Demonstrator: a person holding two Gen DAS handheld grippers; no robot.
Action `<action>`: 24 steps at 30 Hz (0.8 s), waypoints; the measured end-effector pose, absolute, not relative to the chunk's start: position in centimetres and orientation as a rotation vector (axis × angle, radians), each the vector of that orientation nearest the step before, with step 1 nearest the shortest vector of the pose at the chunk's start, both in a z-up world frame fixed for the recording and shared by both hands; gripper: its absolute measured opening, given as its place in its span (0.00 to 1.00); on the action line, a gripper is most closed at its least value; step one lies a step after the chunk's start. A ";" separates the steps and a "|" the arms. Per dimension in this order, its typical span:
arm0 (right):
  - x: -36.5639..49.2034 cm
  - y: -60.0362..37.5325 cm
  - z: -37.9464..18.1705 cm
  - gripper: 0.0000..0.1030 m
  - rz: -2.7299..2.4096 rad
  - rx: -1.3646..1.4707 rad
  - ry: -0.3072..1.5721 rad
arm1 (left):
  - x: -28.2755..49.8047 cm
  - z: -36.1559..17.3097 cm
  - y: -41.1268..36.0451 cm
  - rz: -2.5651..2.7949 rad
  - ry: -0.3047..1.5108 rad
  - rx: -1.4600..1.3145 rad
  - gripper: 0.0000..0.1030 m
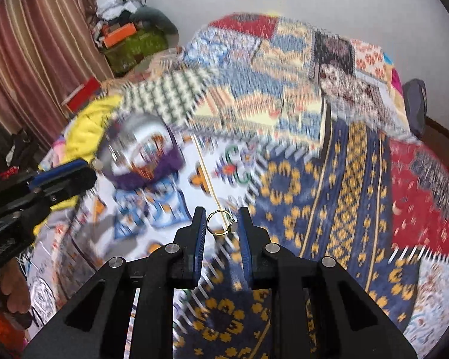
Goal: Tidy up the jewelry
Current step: 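Lower both gold rings into the tin and open both grippers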
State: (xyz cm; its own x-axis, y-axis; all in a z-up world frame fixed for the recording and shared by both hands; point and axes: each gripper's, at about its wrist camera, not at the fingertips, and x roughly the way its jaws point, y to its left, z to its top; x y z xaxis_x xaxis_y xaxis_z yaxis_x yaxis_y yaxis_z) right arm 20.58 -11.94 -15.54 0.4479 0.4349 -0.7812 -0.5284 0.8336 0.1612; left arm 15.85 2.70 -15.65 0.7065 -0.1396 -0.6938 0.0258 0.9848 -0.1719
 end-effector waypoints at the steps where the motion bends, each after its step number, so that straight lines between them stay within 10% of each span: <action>1: 20.7 -11.6 -15.0 0.19 0.603 -0.106 0.918 | 15.8 -15.3 3.2 -0.081 0.772 -0.157 0.17; 24: 22.5 -4.1 -11.9 0.19 0.746 -0.121 0.819 | 18.7 -13.9 8.2 -0.006 0.696 -0.179 0.17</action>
